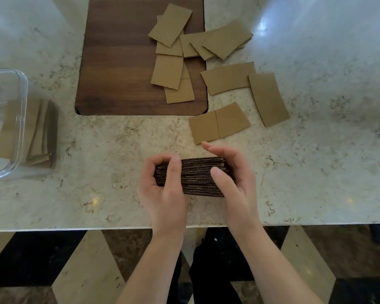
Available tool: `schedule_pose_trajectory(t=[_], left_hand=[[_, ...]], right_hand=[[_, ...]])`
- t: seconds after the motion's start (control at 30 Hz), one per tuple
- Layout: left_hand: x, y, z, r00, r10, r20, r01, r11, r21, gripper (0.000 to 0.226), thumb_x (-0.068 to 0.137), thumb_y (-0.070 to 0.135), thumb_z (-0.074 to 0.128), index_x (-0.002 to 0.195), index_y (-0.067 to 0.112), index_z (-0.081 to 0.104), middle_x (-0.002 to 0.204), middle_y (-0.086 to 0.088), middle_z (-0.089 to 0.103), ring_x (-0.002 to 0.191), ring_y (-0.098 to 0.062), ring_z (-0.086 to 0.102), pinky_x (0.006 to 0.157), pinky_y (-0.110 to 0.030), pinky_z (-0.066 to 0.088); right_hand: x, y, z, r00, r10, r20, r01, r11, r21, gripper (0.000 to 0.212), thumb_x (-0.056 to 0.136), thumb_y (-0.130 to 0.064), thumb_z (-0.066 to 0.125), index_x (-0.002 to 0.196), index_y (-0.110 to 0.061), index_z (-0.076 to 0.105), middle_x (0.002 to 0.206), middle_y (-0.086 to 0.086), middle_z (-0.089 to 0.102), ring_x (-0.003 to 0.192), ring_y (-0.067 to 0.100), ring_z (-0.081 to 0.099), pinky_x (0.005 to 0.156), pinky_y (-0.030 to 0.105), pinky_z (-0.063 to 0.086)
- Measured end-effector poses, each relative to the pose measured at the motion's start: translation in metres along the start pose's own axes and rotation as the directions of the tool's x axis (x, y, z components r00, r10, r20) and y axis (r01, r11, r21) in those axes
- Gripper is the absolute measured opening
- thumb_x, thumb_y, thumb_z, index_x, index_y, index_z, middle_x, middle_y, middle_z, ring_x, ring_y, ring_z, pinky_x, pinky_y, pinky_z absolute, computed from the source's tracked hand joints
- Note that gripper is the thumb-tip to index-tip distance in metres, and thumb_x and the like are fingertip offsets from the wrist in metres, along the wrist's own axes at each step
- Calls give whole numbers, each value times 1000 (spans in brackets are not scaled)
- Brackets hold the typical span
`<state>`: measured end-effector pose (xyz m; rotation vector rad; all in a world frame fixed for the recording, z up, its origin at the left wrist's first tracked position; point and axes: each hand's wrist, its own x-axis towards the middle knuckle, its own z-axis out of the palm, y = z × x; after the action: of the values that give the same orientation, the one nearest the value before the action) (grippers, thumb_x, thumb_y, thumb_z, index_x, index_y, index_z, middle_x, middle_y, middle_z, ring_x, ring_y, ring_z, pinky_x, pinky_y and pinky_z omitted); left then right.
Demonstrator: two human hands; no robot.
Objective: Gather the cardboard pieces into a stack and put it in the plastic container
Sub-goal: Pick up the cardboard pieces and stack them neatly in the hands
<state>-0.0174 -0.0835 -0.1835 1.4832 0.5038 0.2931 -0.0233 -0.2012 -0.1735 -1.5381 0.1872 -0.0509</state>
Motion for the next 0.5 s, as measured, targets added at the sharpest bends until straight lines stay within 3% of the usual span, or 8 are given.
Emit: schedule_pose_trajectory(t=[0.07,0.13,0.27,0.33,0.5], left_hand=[[-1,1,0,1000,-5,-21,5,1000,-8,21,98,22,66,86,38,73,84,14,75,80,-2,69,69,-21,56],[-2,2,2,999,-21,-33,20,999,-35,18,101,17,63,94,29,75,88,14,77,82,2,70,68,-16,55],[-6,1,1,1000,-29,-2,29,999,-41,24,105,15,55,103,17,78,96,11,80,90,0,72,70,-15,56],[-9,2,-3,1000,12,25,-12,1000,-17,24,105,19,55,105,15,79,98,8,80,93,-5,73,73,-17,57],[-12,1,-14,989,126,71,-127,992,6,32,103,26,57,126,7,68,113,15,75,105,-4,71,82,-15,56]], right_hand=[[-7,6,-3,999,-48,19,49,999,-10,46,89,-24,61,132,-9,60,138,8,65,124,29,62,101,51,53],[-13,8,2,997,-72,-29,69,995,-72,45,91,-24,60,134,-9,59,132,7,66,118,26,65,96,48,56],[-3,2,25,958,2,-286,-13,999,-37,10,99,-24,62,102,-18,70,93,-10,72,88,7,68,71,26,57],[10,-2,27,935,-4,-354,-9,999,-34,10,100,-18,65,92,-16,71,83,-12,70,76,0,65,65,16,52],[17,-5,16,963,9,-269,-43,992,-119,24,95,-28,62,116,-20,70,101,-11,73,94,7,69,77,21,55]])
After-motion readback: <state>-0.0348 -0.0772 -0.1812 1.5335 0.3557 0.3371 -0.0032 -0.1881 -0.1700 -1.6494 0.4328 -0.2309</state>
